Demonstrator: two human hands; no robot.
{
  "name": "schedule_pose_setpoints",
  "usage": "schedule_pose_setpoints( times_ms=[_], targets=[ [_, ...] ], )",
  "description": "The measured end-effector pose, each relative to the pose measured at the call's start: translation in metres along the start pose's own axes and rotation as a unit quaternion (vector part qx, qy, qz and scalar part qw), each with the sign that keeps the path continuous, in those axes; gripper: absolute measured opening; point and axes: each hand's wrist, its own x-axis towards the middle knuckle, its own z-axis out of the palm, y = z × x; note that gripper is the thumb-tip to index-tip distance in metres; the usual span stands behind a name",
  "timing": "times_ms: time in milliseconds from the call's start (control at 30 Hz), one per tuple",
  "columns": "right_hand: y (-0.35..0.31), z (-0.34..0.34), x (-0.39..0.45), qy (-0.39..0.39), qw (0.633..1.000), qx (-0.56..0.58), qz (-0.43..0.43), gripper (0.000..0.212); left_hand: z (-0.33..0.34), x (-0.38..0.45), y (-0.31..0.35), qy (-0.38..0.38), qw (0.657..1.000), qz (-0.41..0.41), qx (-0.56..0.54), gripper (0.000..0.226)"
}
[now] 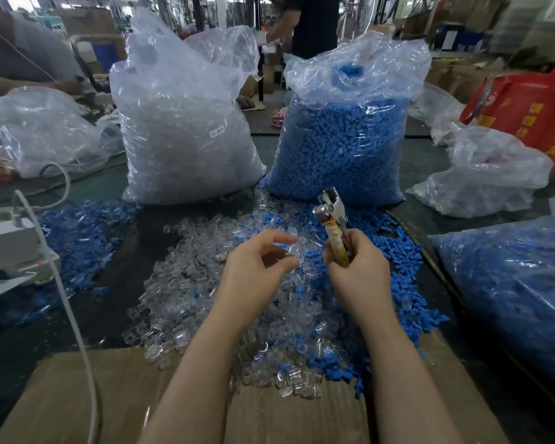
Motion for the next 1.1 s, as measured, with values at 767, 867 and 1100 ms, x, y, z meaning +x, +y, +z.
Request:
schedule_pose_setpoints(
  times_ms=[767, 867, 1100],
  targets=[
    [-0.018, 0.005, -0.013, -0.120, 0.983, 0.126, -0.054, 0.028, 0.024, -0.004, 0.007, 0.073, 0.996, 0.046, 0.002, 0.050],
    [-0.013, 0.002, -0.012, -0.104, 0.989, 0.093, -0.058, 0.026, 0.024, -0.004, 0.004, 0.091, 0.996, 0.017, 0.010, 0.031],
    [0.012, -0.010, 0.007, 0.020, 0.988, -0.149, 0.034, 0.010, 0.012, 0.001, 0.000, 0.136, 0.990, -0.018, -0.041, 0.016]
  ],
)
